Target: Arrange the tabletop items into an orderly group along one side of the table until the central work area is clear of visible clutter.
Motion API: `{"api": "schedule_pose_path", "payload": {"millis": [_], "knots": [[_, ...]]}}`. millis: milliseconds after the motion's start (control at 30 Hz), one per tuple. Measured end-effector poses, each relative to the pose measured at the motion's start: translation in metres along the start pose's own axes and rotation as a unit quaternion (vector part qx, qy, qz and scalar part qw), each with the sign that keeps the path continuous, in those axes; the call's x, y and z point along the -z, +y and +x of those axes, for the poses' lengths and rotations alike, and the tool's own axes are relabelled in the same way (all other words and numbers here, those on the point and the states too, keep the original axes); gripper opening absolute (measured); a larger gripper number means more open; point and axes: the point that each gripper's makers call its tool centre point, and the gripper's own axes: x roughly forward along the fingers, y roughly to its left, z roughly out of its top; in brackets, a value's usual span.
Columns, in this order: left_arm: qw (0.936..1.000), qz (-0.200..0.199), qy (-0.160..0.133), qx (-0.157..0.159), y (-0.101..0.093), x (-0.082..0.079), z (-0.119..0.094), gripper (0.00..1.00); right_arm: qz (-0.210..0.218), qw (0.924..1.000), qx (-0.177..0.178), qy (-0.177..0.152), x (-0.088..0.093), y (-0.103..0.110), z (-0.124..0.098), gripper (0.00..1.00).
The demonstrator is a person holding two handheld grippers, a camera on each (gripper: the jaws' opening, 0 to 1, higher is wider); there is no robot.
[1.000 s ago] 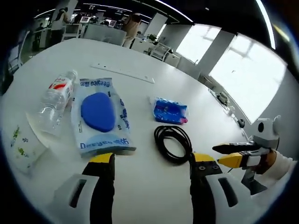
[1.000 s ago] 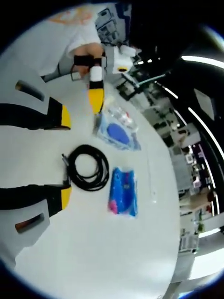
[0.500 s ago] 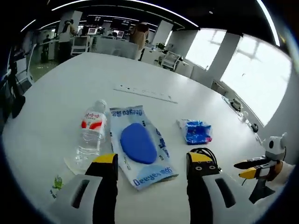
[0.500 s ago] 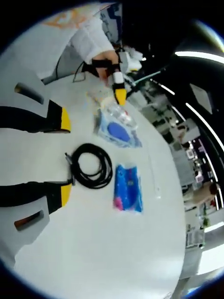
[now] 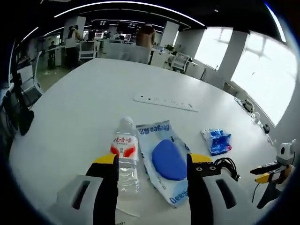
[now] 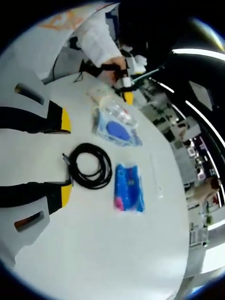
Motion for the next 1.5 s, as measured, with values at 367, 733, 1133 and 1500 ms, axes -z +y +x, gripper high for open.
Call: {"api": "schedule_pose_path", "payload": {"millis": [367, 733, 1133, 1500], "knots": [[0.9990, 0.025, 0.026, -0.028, 0.029, -0.004, 0.023, 0.57, 0.012, 0.9999, 0.008, 0.008, 0.000, -0.009, 0.001, 0.39], [0.9964, 0.039, 0.065, -0.038, 0.042, 0.006, 0.053, 0.56, 0.028, 0.9994, 0.016, 0.012, -0.001, -0.015, 0.005, 0.38], [0.9927, 0.054, 0.095, -0.051, 0.053, 0.012, 0.077, 0.53, 0.037, 0.9988, 0.018, 0.026, 0.005, -0.016, 0.010, 0.38], [0.9903, 0.054, 0.115, -0.057, 0.054, 0.023, 0.092, 0.52, 0.038, 0.9986, 0.021, 0.030, 0.005, -0.017, 0.012, 0.36]]}}
